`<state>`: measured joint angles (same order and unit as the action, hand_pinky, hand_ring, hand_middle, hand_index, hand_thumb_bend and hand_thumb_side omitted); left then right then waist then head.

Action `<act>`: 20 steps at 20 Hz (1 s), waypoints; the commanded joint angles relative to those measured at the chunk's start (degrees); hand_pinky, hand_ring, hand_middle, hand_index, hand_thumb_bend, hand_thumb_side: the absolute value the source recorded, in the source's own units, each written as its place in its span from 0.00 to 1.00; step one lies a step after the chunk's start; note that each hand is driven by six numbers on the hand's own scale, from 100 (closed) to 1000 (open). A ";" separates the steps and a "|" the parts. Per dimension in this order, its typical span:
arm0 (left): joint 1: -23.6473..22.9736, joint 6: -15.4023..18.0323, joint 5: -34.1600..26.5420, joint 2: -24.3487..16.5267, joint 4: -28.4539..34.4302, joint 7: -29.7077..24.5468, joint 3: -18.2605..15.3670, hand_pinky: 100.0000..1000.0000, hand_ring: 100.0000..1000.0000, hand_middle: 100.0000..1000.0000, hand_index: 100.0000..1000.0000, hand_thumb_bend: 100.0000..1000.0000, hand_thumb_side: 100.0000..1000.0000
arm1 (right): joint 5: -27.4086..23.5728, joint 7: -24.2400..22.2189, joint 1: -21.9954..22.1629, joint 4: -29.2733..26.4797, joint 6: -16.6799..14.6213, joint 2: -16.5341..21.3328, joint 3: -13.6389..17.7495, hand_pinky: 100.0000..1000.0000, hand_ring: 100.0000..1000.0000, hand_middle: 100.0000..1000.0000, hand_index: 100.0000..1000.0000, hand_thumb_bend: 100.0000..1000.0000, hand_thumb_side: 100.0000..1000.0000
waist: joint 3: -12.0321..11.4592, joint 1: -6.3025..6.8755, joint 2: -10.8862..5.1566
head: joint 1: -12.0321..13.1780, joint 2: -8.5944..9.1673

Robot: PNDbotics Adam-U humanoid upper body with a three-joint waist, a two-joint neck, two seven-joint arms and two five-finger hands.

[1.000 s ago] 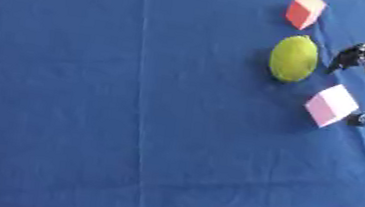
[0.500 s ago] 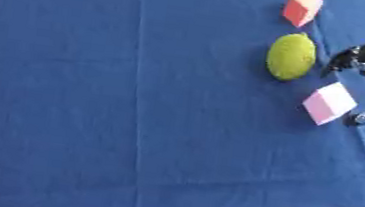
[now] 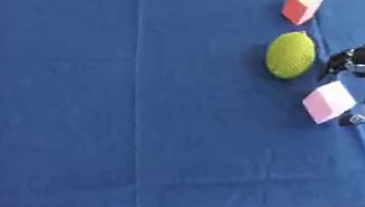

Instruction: Pick up the objects with one hand, pass them to the other hand, and then place them into the box on the other side of the table.

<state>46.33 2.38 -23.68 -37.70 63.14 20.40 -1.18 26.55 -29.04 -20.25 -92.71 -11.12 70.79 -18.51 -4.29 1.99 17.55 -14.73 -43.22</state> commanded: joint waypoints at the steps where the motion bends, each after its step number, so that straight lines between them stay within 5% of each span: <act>1: 0.54 0.03 -0.23 -1.50 1.16 0.18 -0.29 0.84 0.84 0.80 0.85 0.36 0.75 | -0.16 -0.05 -0.94 0.74 -0.21 1.19 0.41 0.88 0.77 0.76 0.79 0.52 0.13 | 0.03 0.00 -0.79 | -0.16 0.07; 20: 0.12 -0.06 -0.34 -1.38 1.18 0.44 -0.37 0.84 0.84 0.80 0.85 0.36 0.75 | -1.09 1.68 -1.09 1.60 0.02 0.55 0.44 0.87 0.76 0.73 0.76 0.47 0.10 | 0.22 0.02 -0.60 | -0.56 -0.18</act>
<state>45.86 2.27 -24.02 -37.69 63.16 20.58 -1.18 25.79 -27.67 -21.09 -90.74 -11.10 69.85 -18.74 -4.05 2.09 17.79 -15.19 -43.25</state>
